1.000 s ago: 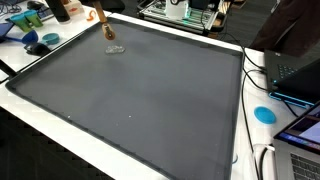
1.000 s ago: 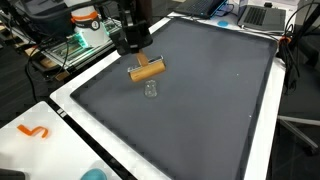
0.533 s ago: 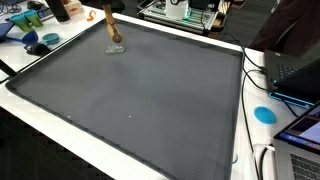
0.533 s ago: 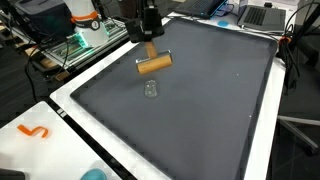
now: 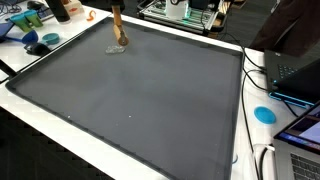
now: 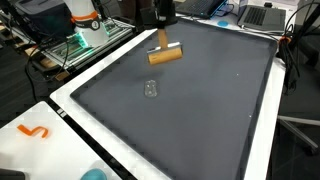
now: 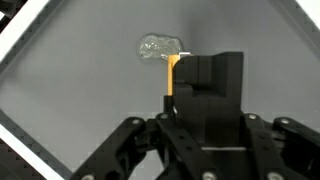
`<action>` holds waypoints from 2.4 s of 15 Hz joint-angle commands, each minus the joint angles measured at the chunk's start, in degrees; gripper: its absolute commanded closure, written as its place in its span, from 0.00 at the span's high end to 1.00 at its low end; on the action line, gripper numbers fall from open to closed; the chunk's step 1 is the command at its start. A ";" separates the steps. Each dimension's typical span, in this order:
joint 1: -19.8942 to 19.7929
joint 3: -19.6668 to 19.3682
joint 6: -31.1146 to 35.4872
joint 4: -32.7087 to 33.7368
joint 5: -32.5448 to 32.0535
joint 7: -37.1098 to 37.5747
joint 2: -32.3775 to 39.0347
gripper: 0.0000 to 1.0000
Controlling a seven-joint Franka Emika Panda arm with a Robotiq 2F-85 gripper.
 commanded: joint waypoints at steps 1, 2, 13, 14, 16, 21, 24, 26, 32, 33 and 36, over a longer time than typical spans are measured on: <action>1.50 1.07 -3.06 -0.49 -2.05 6.45 -2.21 0.24; 1.79 1.36 -3.68 -0.27 -1.94 7.91 -2.23 0.24; 4.12 3.81 -11.97 5.82 -5.18 24.18 0.22 0.24; 4.23 3.97 -12.82 6.61 -5.10 25.30 0.50 0.24; 4.44 4.13 -13.98 8.00 -4.88 27.10 0.98 0.24; 4.77 4.34 -15.49 10.39 -4.80 30.42 1.61 0.24; 5.03 4.51 -16.23 11.20 -5.40 30.71 1.67 0.24; 4.78 4.21 -14.31 10.19 -4.01 29.30 1.58 0.49; 4.79 4.27 -14.65 10.62 -4.39 29.32 1.70 0.49; 4.79 4.27 -14.66 10.62 -4.39 29.32 1.71 0.24; 4.30 3.77 -14.45 9.37 -5.42 30.37 3.79 0.24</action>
